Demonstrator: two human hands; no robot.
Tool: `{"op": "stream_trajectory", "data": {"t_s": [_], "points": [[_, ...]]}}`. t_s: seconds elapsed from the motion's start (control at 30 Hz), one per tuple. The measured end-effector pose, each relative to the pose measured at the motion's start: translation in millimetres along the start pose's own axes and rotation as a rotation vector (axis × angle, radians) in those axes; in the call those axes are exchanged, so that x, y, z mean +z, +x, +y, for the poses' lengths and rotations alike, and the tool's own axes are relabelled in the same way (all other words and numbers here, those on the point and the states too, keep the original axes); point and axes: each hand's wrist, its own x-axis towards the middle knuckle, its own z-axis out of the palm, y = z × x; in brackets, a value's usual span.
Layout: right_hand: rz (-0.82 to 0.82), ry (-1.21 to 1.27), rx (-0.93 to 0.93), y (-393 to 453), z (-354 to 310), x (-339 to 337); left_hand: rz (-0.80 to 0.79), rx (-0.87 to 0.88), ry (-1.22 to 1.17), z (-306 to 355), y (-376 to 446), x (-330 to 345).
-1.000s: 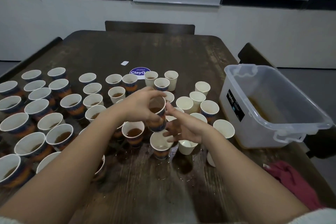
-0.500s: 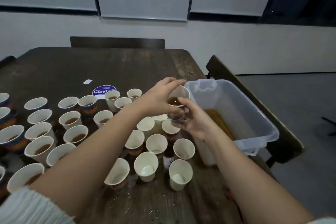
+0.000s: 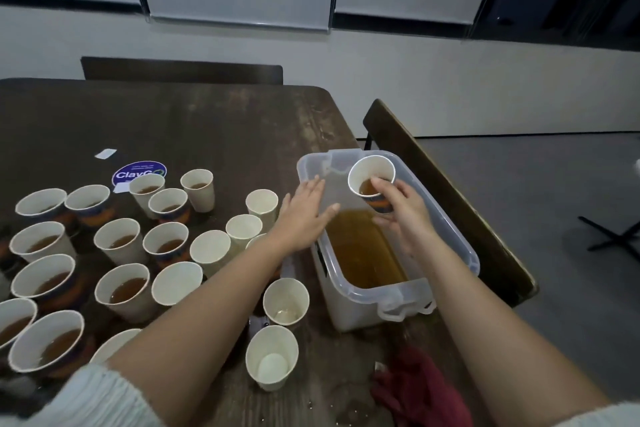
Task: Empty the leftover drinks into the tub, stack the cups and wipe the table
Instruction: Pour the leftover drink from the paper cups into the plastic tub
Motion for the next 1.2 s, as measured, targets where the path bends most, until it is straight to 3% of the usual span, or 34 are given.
{"op": "stream_trajectory", "data": {"t_s": [0.2,0.73,1.2], "points": [[0.016,-0.149,-0.057,20.6,12.1,-14.7,0.077,-0.049,-0.068,-13.0,-5.6,32.9],[0.093,-0.558,-0.174,32.3,32.1,-21.0,0.176,-0.035,-0.278,-14.8,-8.1,43.7],[0.106,-0.635,-0.209,30.9,29.9,-21.2,0.188,-0.045,-0.358,-14.1,-8.1,46.0]]}}
